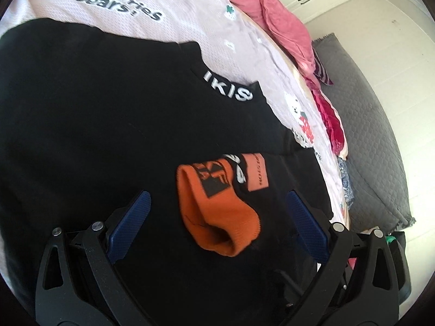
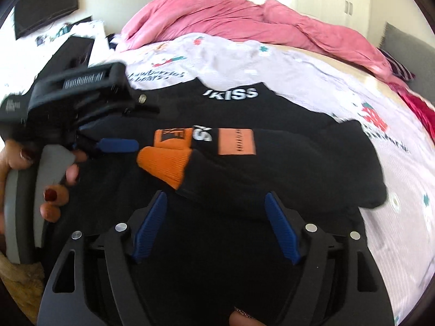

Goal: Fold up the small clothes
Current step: 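Close the left gripper on the orange cuff while the right gripper opens and releases it, then lay the cuff on the shirt body with the left gripper and open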

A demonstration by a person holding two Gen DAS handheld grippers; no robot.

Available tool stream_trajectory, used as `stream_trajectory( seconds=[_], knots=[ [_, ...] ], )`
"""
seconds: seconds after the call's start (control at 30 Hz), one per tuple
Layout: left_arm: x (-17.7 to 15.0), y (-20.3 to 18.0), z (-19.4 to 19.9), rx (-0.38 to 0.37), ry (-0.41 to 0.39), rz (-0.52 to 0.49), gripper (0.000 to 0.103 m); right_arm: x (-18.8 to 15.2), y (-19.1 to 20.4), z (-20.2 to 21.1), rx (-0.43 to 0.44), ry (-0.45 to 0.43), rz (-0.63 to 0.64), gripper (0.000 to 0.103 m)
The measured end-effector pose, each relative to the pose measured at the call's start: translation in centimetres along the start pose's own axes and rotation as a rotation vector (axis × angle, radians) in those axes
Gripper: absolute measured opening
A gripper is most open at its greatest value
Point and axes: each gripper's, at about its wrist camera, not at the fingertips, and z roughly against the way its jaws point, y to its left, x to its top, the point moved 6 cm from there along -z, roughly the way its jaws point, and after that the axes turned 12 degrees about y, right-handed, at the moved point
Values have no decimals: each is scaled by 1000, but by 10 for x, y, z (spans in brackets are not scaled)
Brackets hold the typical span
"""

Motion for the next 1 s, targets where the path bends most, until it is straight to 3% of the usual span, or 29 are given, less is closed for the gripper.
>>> stream_trajectory(
  seconds=[0.1,0.23,0.3,0.33,0.37,0.43,0.47,0.7,0.8,0.9,1.0],
  knots=[
    [-3,-5,-9,-14,20,0,63,-3,-15,10,10,-6,-63,75],
    [-6,-10,-18,-39,49,2,59,-6,-33,25,31,-29,-136,77],
    [-5,-9,-20,-16,40,0,49,-10,-40,32,39,-39,-163,77],
    [-5,-8,-20,-9,33,-3,29,-11,-44,34,38,-43,-174,77],
    [-5,-8,-21,-13,31,-4,16,-12,-47,36,40,-43,-188,77],
    [-5,-9,-21,-19,27,-14,13,-16,-53,38,49,-40,-211,77],
    [-5,-11,-20,-4,19,-33,7,-18,-55,39,50,-36,-220,77],
    [-1,-44,29,86,-165,-194,5,-26,-68,36,46,-1,-255,77],
    [0,-43,52,58,-206,-200,5,-27,-72,36,47,2,-271,77],
    [1,-35,67,102,-245,-200,5,-27,-75,35,53,3,-288,77],
    [-2,-22,72,108,-236,-187,5,-26,-78,33,71,11,-312,77]
  ],
)
